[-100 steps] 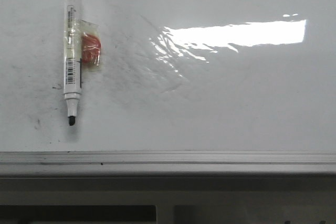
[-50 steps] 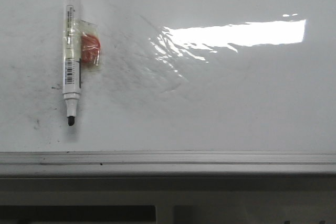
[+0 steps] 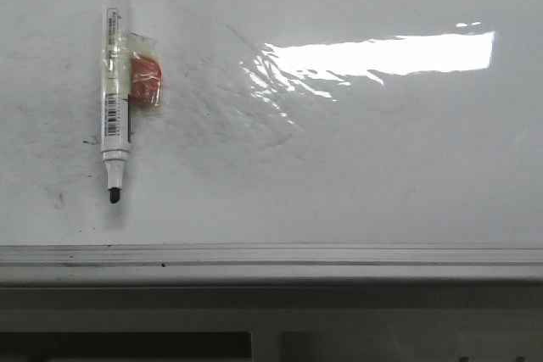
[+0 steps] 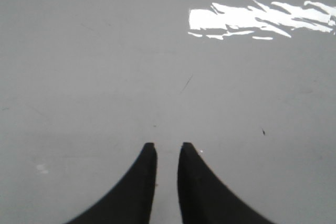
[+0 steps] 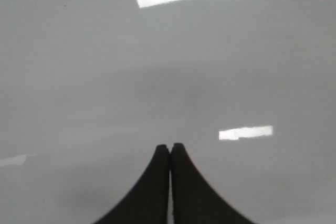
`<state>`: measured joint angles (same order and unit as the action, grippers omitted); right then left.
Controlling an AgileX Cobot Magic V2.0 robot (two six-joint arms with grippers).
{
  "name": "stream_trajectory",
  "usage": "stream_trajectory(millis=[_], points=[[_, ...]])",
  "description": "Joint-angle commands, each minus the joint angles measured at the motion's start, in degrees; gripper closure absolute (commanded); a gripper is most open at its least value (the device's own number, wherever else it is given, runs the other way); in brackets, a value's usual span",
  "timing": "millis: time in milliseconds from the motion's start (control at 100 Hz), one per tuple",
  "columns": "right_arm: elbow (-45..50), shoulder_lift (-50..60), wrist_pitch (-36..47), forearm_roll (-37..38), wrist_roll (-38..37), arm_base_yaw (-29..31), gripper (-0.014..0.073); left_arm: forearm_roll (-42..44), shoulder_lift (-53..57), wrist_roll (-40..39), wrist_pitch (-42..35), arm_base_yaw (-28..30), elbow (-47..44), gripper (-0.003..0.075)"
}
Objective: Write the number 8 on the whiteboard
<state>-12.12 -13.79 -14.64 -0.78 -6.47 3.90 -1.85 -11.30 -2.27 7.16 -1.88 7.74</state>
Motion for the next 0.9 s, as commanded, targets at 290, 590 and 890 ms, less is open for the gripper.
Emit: stream_trajectory(millis=[290,590,890], points=[[-1.9,-1.1,4.4,0.1,0.0,0.2,0.0657,1.0,-6.2,-0.7,-19.7,-1.0,2.0,0.0300],[-1.9,-1.1,4.1,0.1,0.0,0.2,0.0657,1.0,-17.9,-3.7,-23.5,-18.6,4.9,0.0300],[-1.9,-1.1,4.1,0.1,0.0,0.2,0.0657,-2.7,-31.5,-3.7,-32.7,-38.7,5.4,0.0302]])
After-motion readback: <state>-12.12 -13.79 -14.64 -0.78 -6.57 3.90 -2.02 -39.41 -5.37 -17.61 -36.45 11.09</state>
